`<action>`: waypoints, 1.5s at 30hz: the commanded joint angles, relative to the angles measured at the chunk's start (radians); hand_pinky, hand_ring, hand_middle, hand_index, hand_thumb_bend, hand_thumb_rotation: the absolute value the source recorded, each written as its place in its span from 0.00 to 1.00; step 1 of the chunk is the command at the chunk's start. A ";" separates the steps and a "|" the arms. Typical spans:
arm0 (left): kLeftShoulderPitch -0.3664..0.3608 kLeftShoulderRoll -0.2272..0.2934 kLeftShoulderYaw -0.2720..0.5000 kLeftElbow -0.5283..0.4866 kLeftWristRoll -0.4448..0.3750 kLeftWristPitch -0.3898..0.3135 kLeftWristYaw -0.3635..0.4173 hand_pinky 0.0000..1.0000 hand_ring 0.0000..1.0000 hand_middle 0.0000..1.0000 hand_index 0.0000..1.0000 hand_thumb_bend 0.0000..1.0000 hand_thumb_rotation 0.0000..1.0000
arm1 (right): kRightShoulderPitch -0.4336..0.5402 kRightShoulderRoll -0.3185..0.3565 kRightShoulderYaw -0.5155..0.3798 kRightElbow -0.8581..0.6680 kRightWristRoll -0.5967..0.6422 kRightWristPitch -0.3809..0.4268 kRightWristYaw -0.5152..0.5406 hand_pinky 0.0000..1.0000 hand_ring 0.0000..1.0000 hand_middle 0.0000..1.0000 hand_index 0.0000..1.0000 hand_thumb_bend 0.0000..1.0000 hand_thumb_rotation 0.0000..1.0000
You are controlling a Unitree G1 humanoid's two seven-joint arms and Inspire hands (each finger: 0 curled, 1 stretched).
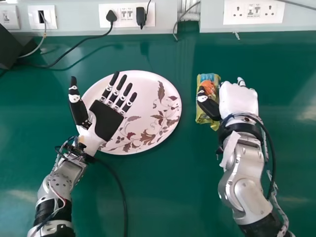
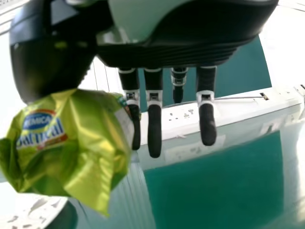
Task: Pick up biscuit and place it in the plate
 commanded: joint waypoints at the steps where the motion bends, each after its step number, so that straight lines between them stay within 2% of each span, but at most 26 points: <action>1: 0.005 0.015 0.001 0.004 0.003 0.000 -0.010 0.64 0.74 0.85 0.88 0.96 0.55 | 0.017 -0.001 -0.009 -0.030 -0.015 -0.017 -0.011 0.30 0.41 0.49 0.52 0.50 0.00; 6: 0.005 0.016 -0.002 0.002 0.005 -0.001 -0.007 0.60 0.72 0.85 0.88 0.97 0.54 | 0.025 0.008 -0.016 -0.059 -0.019 -0.029 -0.007 0.29 0.41 0.49 0.53 0.50 0.00; 35: 0.014 0.023 -0.004 -0.003 0.008 -0.006 -0.017 0.69 0.74 0.83 0.87 0.93 0.53 | 0.050 0.002 -0.067 -0.143 0.032 -0.200 -0.039 0.29 0.41 0.49 0.53 0.50 0.00; 45: 0.022 0.022 -0.003 -0.018 0.006 -0.006 -0.015 0.71 0.75 0.84 0.88 0.92 0.56 | 0.038 -0.007 -0.077 -0.154 0.066 -0.255 -0.014 0.29 0.41 0.49 0.53 0.50 0.00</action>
